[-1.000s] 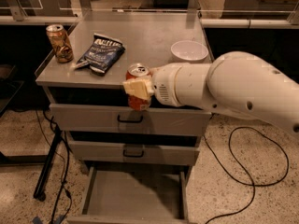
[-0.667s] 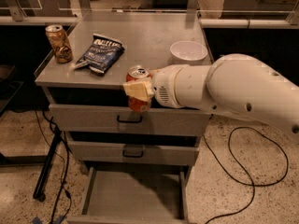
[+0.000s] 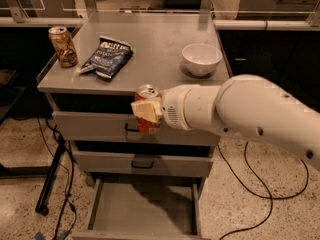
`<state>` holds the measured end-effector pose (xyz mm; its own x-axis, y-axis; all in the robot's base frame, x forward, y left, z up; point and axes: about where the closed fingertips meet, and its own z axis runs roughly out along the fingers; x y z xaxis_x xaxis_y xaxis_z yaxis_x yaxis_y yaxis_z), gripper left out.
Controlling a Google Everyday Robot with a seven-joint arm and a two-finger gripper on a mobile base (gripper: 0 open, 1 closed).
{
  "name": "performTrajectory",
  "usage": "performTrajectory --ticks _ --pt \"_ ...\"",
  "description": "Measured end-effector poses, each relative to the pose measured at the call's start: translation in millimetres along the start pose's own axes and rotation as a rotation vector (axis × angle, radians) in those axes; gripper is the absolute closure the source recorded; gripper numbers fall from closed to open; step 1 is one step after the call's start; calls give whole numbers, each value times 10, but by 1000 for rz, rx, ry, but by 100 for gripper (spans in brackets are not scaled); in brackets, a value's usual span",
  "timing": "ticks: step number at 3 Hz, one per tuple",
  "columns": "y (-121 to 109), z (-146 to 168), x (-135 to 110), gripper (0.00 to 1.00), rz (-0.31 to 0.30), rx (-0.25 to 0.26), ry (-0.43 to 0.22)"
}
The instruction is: Place coke can into bottom drawer
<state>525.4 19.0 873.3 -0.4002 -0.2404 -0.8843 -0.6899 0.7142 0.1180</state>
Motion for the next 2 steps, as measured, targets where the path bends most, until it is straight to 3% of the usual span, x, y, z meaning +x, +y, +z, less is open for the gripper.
performTrajectory --ticks 2 --pt "201 241 1008 100 145 -13 115"
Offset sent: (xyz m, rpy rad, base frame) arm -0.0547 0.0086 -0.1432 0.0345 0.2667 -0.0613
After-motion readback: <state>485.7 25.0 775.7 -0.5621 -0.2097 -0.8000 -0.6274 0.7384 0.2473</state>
